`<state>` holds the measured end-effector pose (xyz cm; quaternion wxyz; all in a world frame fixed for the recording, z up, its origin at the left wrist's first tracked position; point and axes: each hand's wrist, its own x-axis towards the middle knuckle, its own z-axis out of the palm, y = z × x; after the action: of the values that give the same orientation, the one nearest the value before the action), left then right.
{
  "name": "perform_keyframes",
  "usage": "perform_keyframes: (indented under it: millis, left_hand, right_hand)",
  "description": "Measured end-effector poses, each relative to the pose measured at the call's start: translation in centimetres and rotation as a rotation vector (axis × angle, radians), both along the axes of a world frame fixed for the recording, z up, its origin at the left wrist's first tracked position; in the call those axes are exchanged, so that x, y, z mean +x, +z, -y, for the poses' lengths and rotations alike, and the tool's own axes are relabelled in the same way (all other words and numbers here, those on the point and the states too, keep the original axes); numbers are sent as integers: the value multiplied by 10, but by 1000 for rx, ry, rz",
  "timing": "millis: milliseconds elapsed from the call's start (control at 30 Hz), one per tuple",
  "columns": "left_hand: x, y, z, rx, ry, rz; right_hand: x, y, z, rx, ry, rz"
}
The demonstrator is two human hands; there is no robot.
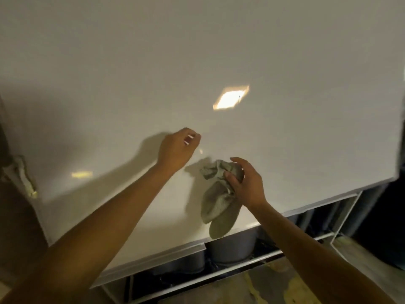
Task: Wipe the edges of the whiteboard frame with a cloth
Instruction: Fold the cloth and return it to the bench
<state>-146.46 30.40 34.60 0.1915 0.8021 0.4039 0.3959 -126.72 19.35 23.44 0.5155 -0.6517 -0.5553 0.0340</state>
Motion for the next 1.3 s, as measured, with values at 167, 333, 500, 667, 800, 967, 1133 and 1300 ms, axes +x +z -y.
perform_keyframes:
  millis: [167, 333, 500, 667, 800, 967, 1133, 1300]
  left_hand:
    - [70, -29, 31, -547, -177, -38]
    - [101, -53, 27, -1181, -720, 207]
    - [146, -65, 44, -1246, -812, 479]
    - [183, -75, 64, -1151, -772, 461]
    - [223, -88, 94, -1202, -840, 409]
    - [280, -109, 126, -1223, -1032, 336]
    - [364, -121, 162, -1211, -1146, 226]
    - [462, -128, 208, -1264, -1117, 246]
  right_hand:
    - [13, 52, 10, 144, 6, -68]
    - [26, 70, 44, 159, 62, -67]
    - [40, 60, 67, 179, 26, -27]
    - [58, 19, 100, 218, -232, -222]
    - [85, -10, 141, 135, -495, -877]
    - [121, -40, 195, -99, -389, -1229]
    - [195, -45, 229, 208, -216, -1409]
    - [305, -36, 294, 255, -297, -1295]
